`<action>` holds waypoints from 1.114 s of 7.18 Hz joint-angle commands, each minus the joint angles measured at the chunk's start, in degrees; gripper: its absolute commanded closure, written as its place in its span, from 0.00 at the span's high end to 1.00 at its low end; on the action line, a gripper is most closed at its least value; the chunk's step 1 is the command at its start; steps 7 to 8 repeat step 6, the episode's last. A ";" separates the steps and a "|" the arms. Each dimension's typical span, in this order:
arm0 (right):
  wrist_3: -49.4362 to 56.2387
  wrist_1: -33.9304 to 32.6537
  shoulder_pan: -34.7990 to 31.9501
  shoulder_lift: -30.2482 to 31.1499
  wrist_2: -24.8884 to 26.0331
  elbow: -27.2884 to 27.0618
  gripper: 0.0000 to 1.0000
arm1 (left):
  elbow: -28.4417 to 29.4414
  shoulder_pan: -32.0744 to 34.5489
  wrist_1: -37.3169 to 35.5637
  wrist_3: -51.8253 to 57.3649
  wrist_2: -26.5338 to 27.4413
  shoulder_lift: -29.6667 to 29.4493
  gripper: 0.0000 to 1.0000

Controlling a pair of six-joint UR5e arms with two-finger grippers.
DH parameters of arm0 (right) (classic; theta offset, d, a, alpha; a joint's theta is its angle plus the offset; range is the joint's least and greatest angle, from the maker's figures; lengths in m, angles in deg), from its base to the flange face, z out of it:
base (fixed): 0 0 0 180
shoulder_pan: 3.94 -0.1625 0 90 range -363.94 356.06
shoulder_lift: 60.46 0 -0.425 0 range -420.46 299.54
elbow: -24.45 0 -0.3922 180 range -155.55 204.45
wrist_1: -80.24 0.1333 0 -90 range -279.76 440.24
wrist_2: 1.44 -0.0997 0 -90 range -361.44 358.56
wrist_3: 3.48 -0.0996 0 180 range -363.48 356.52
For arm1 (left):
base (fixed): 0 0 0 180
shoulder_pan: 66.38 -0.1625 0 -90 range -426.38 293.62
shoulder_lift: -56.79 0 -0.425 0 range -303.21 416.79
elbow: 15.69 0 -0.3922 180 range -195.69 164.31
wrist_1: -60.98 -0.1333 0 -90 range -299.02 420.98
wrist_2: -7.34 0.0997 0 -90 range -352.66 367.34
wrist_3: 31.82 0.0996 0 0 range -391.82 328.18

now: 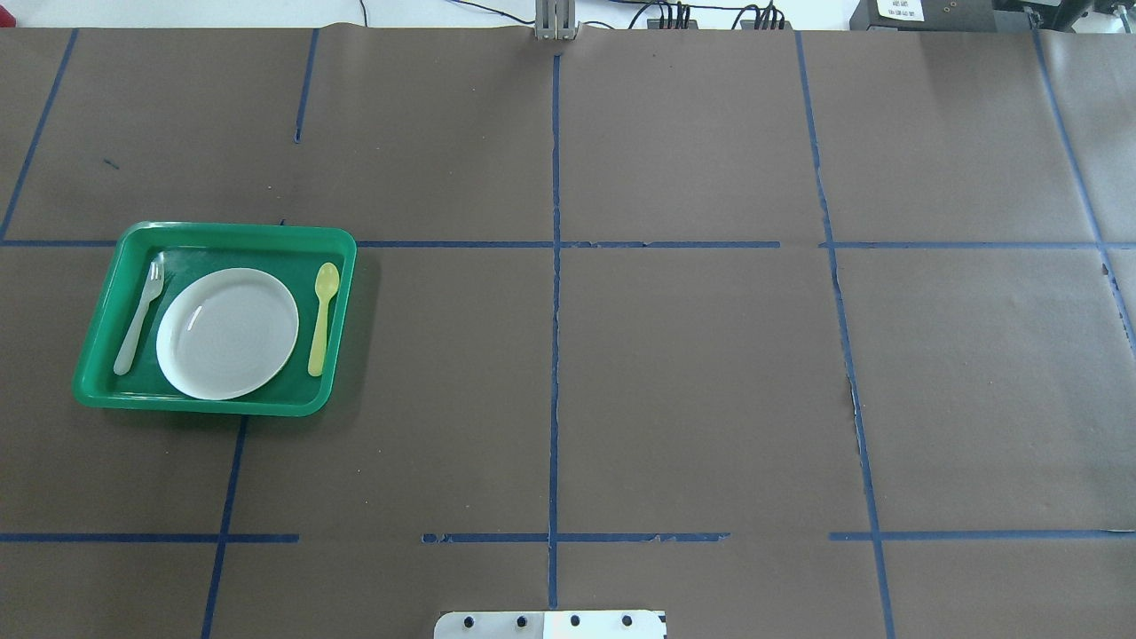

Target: Place fork

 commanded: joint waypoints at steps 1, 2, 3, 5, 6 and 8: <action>0.06 0.00 0.00 0.00 0.00 0.00 1.00 | 0.04 0.38 0.00 0.10 0.03 0.00 1.00; -0.03 0.00 0.00 0.00 0.00 0.00 1.00 | 0.04 0.47 0.00 0.27 0.03 0.00 1.00; -0.03 0.00 0.00 0.00 0.00 0.00 1.00 | 0.04 0.47 0.00 0.28 0.03 0.00 1.00; -0.03 0.00 0.00 0.00 0.00 0.00 1.00 | -0.13 0.47 0.00 0.28 0.03 -0.09 1.00; 0.06 0.00 0.00 0.00 0.00 0.00 1.00 | -0.14 1.17 0.00 0.45 -0.14 -0.09 1.00; 0.06 0.00 0.00 0.00 0.00 0.00 1.00 | -0.14 1.17 0.00 0.45 -0.14 -0.09 1.00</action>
